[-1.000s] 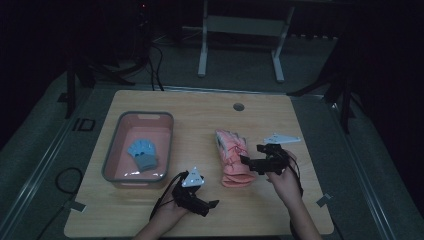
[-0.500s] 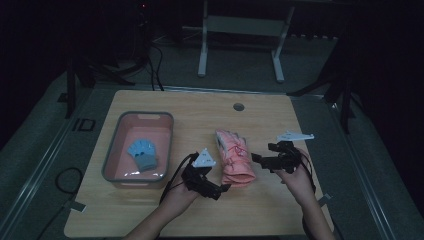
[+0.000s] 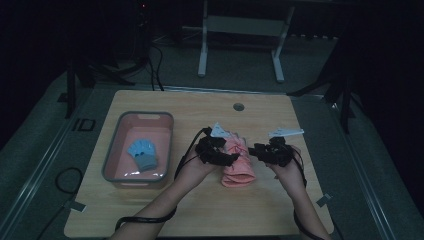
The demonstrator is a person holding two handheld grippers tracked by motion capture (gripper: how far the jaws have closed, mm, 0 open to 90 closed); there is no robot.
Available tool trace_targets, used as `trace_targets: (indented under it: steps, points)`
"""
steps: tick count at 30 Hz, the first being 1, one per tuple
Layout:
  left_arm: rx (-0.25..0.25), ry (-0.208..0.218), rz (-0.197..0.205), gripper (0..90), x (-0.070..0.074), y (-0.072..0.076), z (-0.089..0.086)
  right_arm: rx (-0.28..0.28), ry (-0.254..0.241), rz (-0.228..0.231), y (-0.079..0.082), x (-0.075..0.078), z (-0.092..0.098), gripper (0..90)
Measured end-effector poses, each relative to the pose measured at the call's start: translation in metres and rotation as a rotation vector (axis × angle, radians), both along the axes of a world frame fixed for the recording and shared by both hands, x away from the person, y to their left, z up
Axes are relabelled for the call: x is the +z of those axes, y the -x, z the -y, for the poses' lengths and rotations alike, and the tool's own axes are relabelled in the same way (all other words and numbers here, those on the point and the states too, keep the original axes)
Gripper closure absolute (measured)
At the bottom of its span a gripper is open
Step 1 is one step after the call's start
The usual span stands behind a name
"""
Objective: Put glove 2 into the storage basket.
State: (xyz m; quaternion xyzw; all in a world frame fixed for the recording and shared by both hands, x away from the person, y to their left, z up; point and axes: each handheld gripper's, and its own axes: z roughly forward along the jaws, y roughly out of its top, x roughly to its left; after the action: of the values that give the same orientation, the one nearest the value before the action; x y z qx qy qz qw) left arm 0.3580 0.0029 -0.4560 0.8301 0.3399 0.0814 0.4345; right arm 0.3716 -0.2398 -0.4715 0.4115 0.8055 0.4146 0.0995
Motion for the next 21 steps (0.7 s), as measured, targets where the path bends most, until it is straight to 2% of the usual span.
trace_targets:
  steps: [1, 3, 4, 5, 7, 10, 11, 12, 14, 17, 19, 21]
  points:
    - [0.013, -0.006, -0.012, 36.9, -0.002, -0.002, 0.001, 0.009, -0.008, -0.013, -0.002, -0.002, -0.003, 59.1]
    - [0.071, -0.046, -0.038, 35.6, -0.009, -0.009, 0.004, 0.011, -0.019, -0.032, -0.006, -0.005, -0.006, 55.4]
    - [0.092, -0.051, -0.057, 31.6, -0.012, -0.011, 0.005, 0.0, -0.013, -0.045, -0.008, -0.008, -0.009, 53.4]
    - [0.12, -0.064, -0.091, 27.8, -0.018, -0.016, 0.006, -0.004, -0.009, -0.053, -0.01, -0.01, -0.01, 52.6]
    - [0.151, -0.062, -0.137, 21.4, -0.027, -0.021, 0.006, -0.014, -0.018, -0.07, -0.012, -0.016, -0.011, 50.6]
    - [0.184, -0.059, -0.21, 20.2, -0.046, -0.028, 0.004, -0.029, -0.03, -0.106, -0.015, -0.026, -0.012, 46.6]
    - [0.185, -0.054, -0.233, 20.3, -0.05, -0.03, 0.004, -0.033, -0.039, -0.12, -0.016, -0.03, -0.011, 43.6]
    - [0.184, -0.028, -0.261, 20.2, -0.059, -0.032, 0.002, -0.037, -0.045, -0.132, -0.017, -0.033, -0.011, 42.2]
    - [0.183, -0.004, -0.29, 20.2, -0.065, -0.034, 0.0, -0.042, -0.052, -0.177, -0.022, -0.041, -0.01, 39.9]
    - [0.174, 0.029, -0.33, 20.5, -0.075, -0.037, 0.0, -0.051, -0.076, -0.263, -0.03, -0.051, -0.007, 38.2]
    - [0.161, 0.056, -0.361, 22.7, -0.082, -0.04, -0.001, -0.045, -0.069, -0.303, -0.035, -0.057, -0.007, 38.1]
    - [0.144, 0.102, -0.404, 25.9, -0.087, -0.043, -0.003, -0.044, -0.098, -0.37, -0.041, -0.064, -0.005, 38.3]
